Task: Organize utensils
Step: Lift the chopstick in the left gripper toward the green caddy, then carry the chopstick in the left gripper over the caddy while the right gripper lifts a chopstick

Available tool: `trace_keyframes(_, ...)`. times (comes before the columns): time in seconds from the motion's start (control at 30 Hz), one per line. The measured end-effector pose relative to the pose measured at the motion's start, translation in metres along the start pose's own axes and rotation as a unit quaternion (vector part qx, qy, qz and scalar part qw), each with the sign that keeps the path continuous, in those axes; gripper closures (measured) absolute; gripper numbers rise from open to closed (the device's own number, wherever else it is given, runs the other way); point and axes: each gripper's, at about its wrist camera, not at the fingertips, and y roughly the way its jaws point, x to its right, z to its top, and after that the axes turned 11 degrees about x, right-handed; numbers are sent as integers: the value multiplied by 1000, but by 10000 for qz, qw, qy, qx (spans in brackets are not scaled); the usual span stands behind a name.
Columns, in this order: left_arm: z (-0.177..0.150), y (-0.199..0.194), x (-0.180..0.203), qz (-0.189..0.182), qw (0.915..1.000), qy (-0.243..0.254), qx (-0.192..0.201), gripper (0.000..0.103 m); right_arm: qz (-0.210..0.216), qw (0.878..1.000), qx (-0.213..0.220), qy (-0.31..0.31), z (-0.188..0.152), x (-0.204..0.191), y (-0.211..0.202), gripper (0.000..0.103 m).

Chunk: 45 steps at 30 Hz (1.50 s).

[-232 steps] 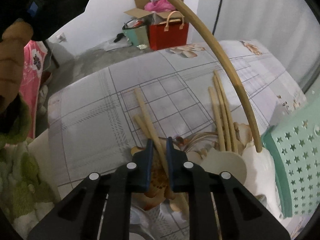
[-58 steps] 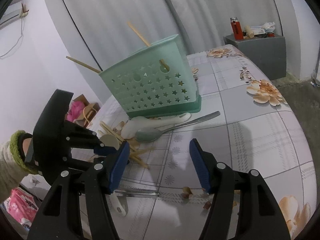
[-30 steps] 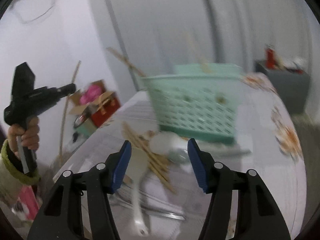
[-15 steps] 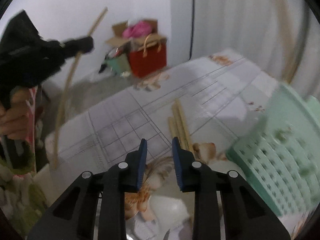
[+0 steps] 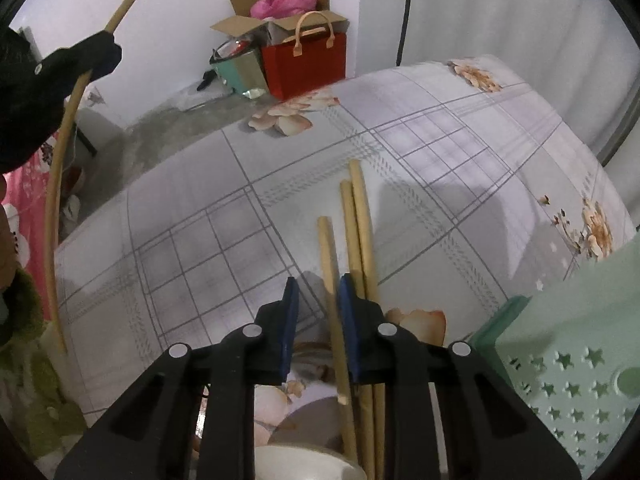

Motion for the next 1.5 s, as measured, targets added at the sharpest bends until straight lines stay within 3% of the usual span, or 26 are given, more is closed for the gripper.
trace_keyframes(0.13, 1, 0, -3, -1, 10000, -31, 19, 98, 10, 9999, -51, -104, 3, -3, 2, 87)
trace_keyframes(0.2, 1, -1, -4, 7, 10000, -55, 39, 98, 48, 9999, -63, -112, 4, -4, 3, 96)
trace_keyframes(0.47, 3, -5, -4, 18, 9999, -52, 99, 98, -247, 9987, 56, -434, 7, -17, 2, 97)
trace_keyframes(0.57, 5, -8, -3, 24, 9999, -31, 133, 98, -456, 9967, 322, -594, 9, -24, -8, 97)
trace_keyframes(0.77, 8, -13, 3, 44, 9998, 34, 216, 98, -989, 9828, 1465, -545, 28, -25, -66, 97)
trace_keyframes(1.0, 13, -22, 21, -61, 9993, 208, 307, 98, -1755, 9336, 3122, 64, 19, -24, -175, 97)
trace_keyframes(1.1, 14, -24, 33, -181, 9989, 312, 311, 98, -1968, 9135, 3543, 364, 4, -23, -208, 97)
trace_keyframes(1.33, 26, -26, 84, -707, 9940, 618, 562, 98, -2430, 8698, 4196, 913, -36, -19, -267, 97)
trace_keyframes(1.5, 42, -17, 138, -1265, 9831, 886, 981, 98, -2589, 8469, 4465, 1280, -68, -12, -294, 97)
